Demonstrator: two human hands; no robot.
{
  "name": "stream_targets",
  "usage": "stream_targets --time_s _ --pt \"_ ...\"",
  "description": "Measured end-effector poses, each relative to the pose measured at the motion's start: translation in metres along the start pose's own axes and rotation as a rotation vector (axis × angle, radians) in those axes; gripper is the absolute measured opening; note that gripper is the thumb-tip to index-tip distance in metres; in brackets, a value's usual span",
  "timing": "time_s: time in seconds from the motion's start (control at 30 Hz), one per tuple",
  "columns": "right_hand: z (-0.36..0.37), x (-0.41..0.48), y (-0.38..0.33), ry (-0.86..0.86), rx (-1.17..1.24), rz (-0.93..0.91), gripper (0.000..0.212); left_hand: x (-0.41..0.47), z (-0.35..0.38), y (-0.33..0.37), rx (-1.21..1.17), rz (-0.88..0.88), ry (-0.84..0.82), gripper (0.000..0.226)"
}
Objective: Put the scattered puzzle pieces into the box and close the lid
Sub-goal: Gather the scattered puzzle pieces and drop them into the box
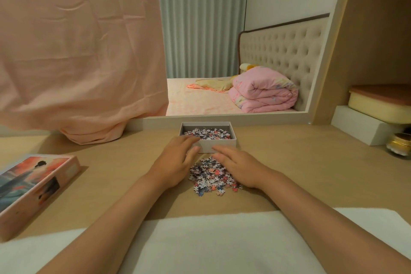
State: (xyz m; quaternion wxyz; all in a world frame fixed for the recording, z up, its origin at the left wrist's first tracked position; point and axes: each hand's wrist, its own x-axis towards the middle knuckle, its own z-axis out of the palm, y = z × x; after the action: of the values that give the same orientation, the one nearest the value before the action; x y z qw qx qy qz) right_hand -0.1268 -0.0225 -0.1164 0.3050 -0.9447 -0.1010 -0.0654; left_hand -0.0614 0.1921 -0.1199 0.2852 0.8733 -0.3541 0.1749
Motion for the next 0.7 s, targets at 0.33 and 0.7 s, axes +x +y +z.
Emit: stream_targets --time_s 0.33,0.7 --pt "-0.008 0.030 0.016 0.138 -0.132 -0.013 0.044 0.006 0.009 -0.027 0.013 -0.170 -0.111 0.055" --pt "-0.036 -0.001 0.020 0.224 -0.130 0.021 0.032 -0.003 0.003 -0.003 0.079 0.064 -0.022 0.046"
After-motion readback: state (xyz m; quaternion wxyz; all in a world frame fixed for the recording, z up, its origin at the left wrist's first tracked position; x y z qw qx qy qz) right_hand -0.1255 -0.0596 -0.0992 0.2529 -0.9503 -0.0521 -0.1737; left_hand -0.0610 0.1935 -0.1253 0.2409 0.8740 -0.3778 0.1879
